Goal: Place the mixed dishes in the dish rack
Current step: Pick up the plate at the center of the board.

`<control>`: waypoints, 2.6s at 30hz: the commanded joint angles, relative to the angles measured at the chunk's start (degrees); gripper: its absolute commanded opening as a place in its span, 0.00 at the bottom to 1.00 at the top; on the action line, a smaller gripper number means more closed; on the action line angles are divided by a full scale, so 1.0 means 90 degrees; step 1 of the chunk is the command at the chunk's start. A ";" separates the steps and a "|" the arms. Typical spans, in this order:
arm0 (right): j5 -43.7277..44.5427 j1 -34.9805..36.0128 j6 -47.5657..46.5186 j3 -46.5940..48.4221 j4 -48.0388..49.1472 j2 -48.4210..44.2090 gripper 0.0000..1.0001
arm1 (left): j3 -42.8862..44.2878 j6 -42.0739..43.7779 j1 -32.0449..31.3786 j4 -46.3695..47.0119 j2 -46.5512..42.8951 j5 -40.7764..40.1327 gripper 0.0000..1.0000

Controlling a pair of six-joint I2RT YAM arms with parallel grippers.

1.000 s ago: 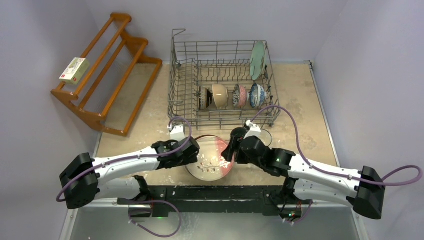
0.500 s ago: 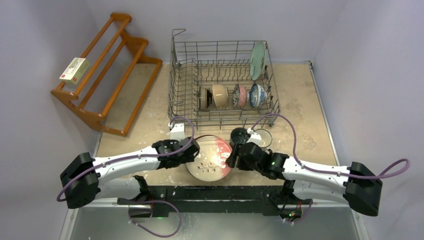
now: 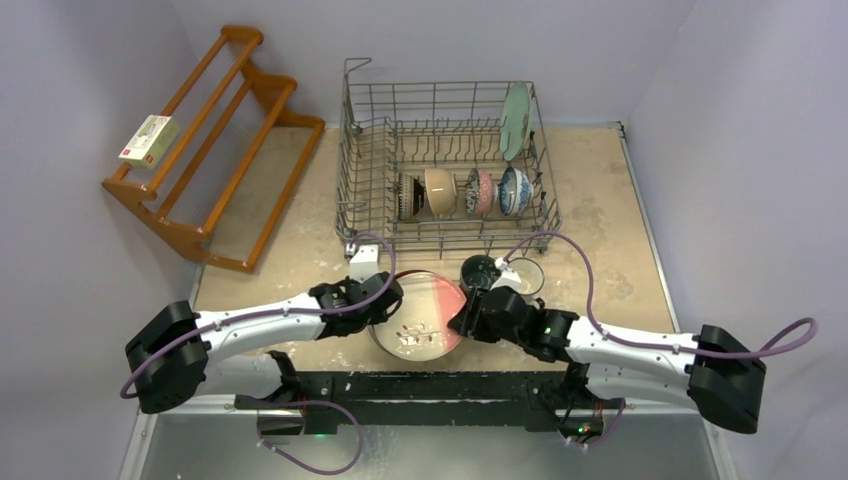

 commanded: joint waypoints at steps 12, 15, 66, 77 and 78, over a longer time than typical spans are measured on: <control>-0.0027 0.0021 0.0323 -0.0161 0.0181 -0.0692 0.03 | -0.0305 0.0388 -0.0001 0.0276 0.0108 0.0653 0.28; 0.0026 0.0020 0.0318 -0.0157 0.0112 -0.0841 0.00 | -0.0303 0.0427 -0.0001 0.0327 0.0108 0.0687 0.27; 0.0290 0.0020 -0.0433 0.1052 -0.0849 -0.3523 0.00 | 0.0365 0.2244 0.2724 0.0761 -0.1979 0.5514 0.87; 0.0224 0.0023 -0.0495 0.1146 -0.0684 -0.3780 0.00 | -0.0476 0.1340 0.3736 0.2441 -0.2070 0.8254 0.80; 0.0215 0.0021 -0.0505 0.1142 -0.0623 -0.3765 0.00 | -0.0550 0.1211 0.3740 0.2597 -0.2099 0.8379 0.80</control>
